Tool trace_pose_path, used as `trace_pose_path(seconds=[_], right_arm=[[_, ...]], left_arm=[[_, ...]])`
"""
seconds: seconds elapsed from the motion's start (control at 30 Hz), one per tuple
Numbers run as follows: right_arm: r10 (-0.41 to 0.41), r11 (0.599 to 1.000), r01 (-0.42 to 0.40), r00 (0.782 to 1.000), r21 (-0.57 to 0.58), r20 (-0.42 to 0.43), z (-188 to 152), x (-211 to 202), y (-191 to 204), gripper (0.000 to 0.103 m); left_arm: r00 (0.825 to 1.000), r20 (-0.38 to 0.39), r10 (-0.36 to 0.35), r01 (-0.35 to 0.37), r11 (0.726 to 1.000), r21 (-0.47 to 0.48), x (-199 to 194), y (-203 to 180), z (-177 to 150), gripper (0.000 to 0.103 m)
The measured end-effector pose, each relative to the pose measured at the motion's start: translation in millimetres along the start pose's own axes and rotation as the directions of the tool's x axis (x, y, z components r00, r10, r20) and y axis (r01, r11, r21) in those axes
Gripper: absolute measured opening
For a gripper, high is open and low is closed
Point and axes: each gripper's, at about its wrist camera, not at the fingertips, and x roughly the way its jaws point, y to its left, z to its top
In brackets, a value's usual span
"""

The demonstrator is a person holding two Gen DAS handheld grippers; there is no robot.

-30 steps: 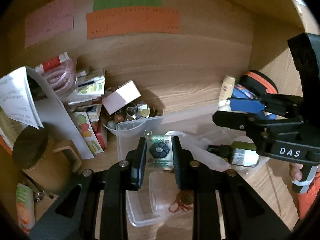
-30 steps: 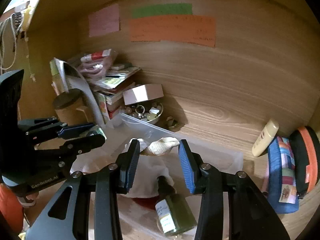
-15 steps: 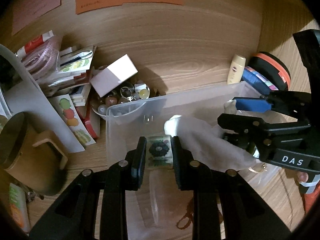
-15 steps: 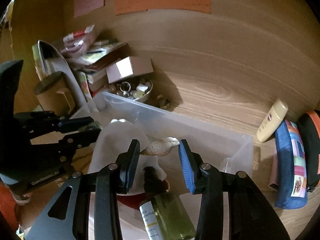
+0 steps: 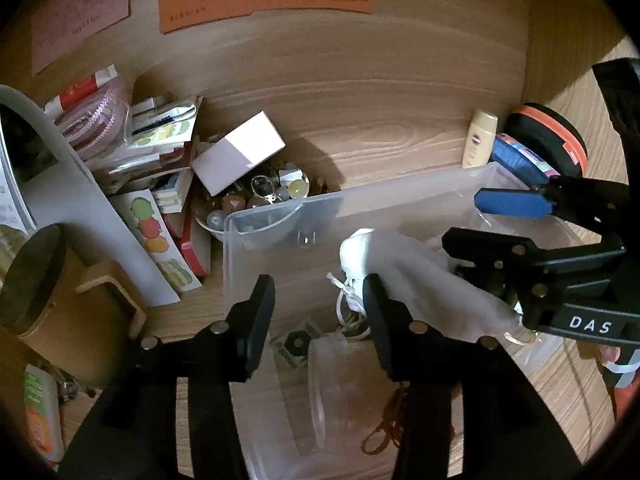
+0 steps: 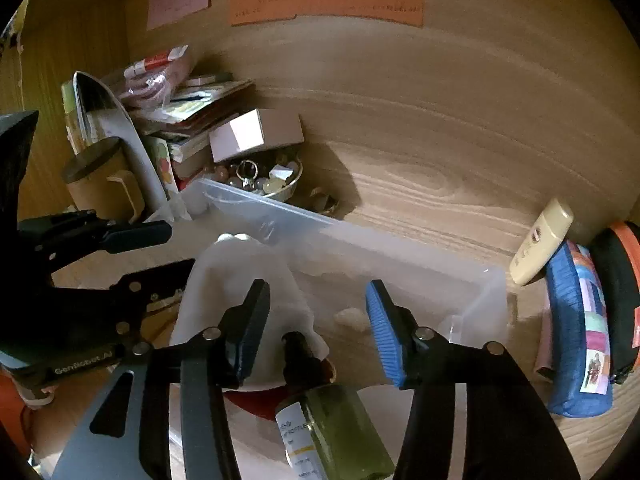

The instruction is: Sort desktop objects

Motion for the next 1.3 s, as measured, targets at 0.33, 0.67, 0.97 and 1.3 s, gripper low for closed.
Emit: trace_pose_path(seconds=[0.33, 0.67, 0.97, 1.3], right_arm=[[-0.039, 0.999, 0.040, 0.998, -0.007, 0.044, 3, -10, -2, 0.068], [-0.064, 0.998, 0.064, 0.995, 0.003, 0.080, 9, -29, -3, 0.084], [-0.136, 0.988, 0.125, 0.982, 0.089, 0.128, 0, -69, -2, 0.102], [-0.177, 0.980, 0.152, 0.959, 0.125, 0.222, -24, -127, 23, 0.103]], left_arm=[[0.998, 0.057, 0.027, -0.027, 1.000, 0.002, -12, 2, 1, 0.072], [0.994, 0.096, 0.055, -0.056, 0.998, 0.004, -31, -2, 4, 0.091], [0.983, 0.146, 0.112, -0.109, 0.994, -0.031, -72, -4, -3, 0.096], [0.960, 0.246, 0.133, -0.128, 0.991, -0.035, -128, -29, -23, 0.102]])
